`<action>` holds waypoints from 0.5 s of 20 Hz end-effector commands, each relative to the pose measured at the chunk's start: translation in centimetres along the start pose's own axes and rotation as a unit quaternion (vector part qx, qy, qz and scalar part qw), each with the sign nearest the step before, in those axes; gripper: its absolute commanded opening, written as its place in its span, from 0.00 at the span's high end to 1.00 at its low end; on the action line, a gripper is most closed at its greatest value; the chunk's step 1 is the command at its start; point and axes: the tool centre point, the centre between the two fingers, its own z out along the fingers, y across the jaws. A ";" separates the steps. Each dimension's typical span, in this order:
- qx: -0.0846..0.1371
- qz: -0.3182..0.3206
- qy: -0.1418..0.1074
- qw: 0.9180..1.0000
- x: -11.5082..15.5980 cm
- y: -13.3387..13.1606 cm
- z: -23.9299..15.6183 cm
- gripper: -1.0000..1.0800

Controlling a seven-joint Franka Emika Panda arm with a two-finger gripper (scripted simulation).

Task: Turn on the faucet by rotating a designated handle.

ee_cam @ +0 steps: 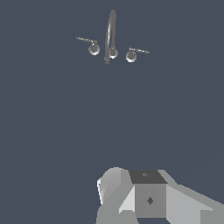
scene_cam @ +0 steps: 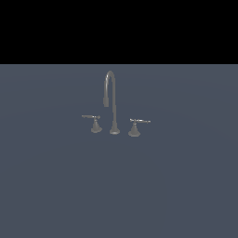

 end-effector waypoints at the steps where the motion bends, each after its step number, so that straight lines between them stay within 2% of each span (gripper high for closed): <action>1: 0.000 0.000 0.000 1.000 0.0 0.0 0.0 1.00; 10: 0.017 0.015 0.008 1.000 -0.1 0.8 -1.3 1.00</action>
